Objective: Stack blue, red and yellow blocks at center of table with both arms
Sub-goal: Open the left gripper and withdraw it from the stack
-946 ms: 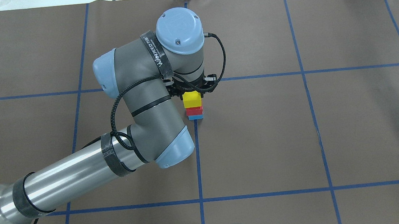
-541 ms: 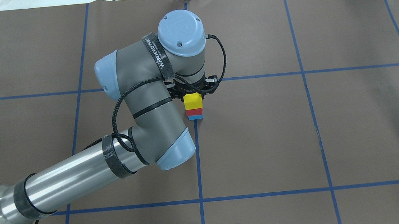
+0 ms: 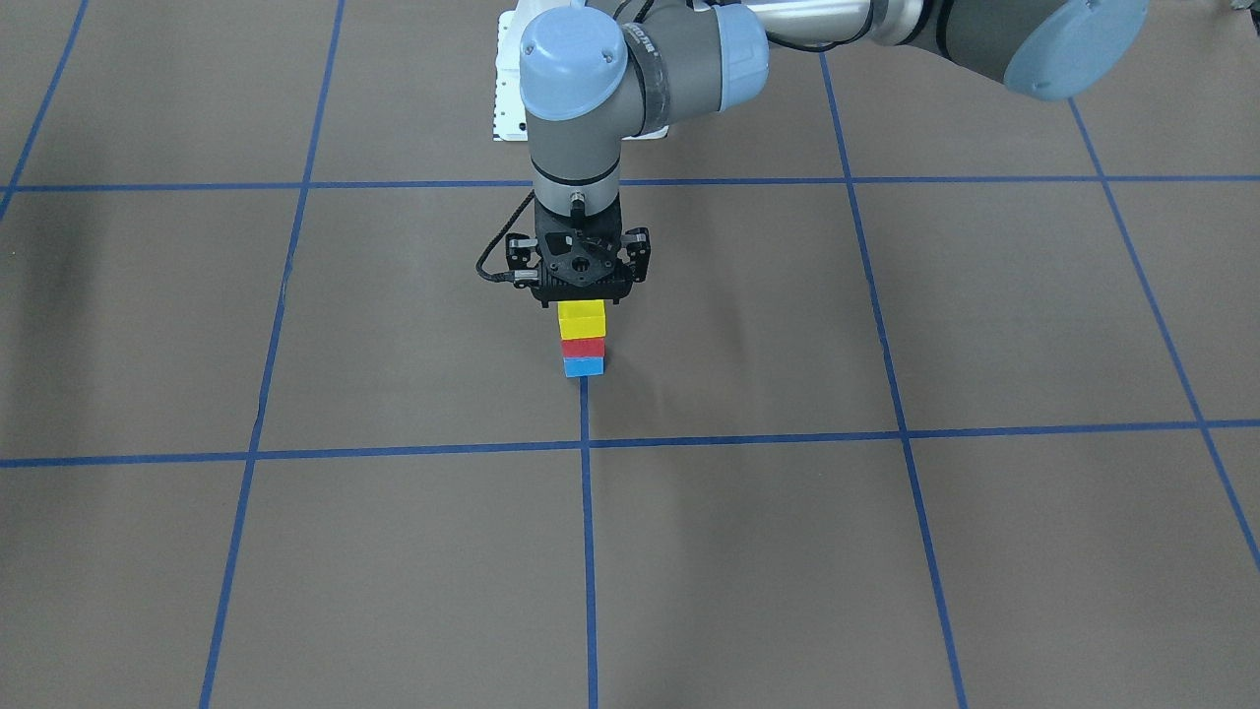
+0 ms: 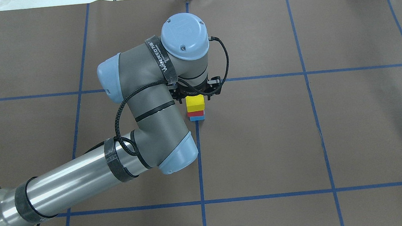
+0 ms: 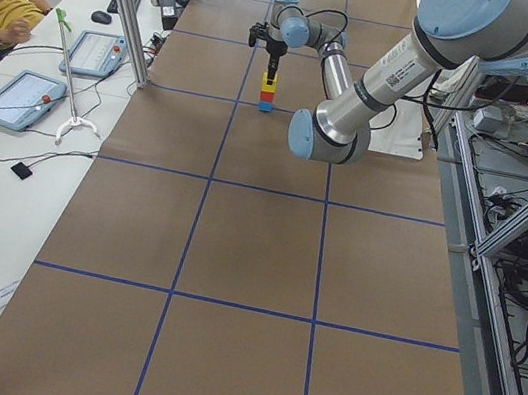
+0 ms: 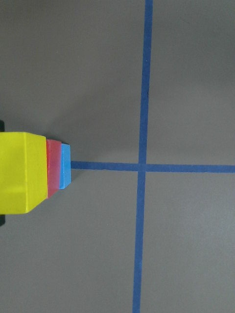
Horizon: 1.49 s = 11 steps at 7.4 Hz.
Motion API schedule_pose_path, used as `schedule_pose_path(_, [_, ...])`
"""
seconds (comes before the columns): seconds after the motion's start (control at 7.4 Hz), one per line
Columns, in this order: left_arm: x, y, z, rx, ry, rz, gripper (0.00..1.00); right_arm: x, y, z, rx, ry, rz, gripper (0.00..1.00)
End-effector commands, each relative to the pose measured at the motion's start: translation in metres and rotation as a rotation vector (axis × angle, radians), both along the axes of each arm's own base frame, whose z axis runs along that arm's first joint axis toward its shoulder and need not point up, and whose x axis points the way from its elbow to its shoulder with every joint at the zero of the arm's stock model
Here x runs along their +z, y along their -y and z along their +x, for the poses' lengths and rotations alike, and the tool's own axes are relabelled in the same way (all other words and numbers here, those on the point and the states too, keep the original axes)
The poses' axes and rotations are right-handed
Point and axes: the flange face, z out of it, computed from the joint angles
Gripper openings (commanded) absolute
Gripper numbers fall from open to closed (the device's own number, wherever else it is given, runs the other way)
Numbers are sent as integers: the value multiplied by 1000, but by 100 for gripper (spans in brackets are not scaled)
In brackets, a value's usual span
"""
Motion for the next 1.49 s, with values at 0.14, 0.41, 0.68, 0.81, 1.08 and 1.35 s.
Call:
schedule_pose_path(0.14, [18, 1, -88, 128, 59, 178, 100, 5, -2, 0, -4, -1, -5, 100])
schedule_pose_path(0.41, [119, 37, -241, 250, 91, 278, 100, 22, -14, 2, -11, -7, -30, 100])
schedule_pose_path(0.68, [238, 84, -419, 318, 138, 319, 100, 33, -23, 28, -1, -12, -17, 100])
schedule_pose_path(0.81, [294, 74, -466, 270, 165, 238, 100, 45, -34, 46, -22, -15, 0, 100])
schedule_pose_path(1.08, [420, 67, -501, 220, 227, 126, 100, 73, -56, 51, -29, -21, -35, 100])
schedule_pose_path(1.35, [527, 28, -549, 142, 234, 205, 100, 94, -67, 49, -20, -15, -89, 100])
